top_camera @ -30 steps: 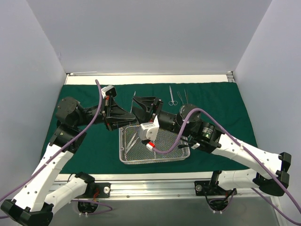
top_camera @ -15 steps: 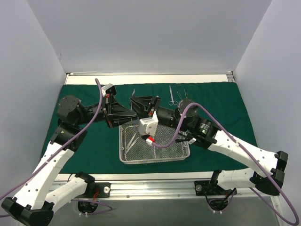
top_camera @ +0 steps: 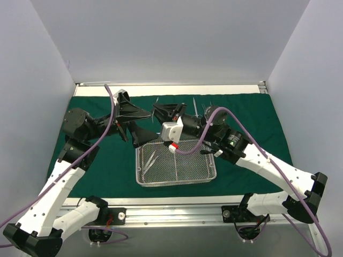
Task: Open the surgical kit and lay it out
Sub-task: Place the medical item in the surgical kit, then pick up the medical item from the container.
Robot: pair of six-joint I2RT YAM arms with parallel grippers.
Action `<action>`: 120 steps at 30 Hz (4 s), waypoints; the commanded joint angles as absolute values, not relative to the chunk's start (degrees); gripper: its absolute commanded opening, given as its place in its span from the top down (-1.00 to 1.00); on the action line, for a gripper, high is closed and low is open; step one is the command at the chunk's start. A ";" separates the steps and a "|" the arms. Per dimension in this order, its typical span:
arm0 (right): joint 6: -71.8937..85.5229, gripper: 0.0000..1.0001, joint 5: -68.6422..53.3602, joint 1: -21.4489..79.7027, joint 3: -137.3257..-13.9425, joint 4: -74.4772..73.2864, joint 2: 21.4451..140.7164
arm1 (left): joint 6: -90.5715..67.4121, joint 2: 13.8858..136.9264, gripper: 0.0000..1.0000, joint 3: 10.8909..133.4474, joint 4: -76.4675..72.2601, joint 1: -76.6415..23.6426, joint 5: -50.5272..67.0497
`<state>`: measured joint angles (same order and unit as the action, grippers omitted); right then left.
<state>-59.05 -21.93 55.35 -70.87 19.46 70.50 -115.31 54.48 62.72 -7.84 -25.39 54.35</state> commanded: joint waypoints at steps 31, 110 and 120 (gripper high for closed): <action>15.46 1.00 2.20 22.86 -91.13 -4.12 108.62 | -34.72 72.16 -0.87 82.71 59.95 -11.16 15.02; 20.04 0.03 -8.26 17.49 -87.37 -35.59 86.41 | -19.69 105.02 -0.04 79.36 45.97 -37.27 -4.92; 19.69 0.03 -8.44 16.96 -86.22 -36.21 84.99 | -18.02 110.03 0.07 79.98 42.54 -36.83 -4.83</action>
<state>19.51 -9.21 17.54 -86.35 -35.40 87.02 -19.51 109.43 78.48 45.80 -37.08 -4.10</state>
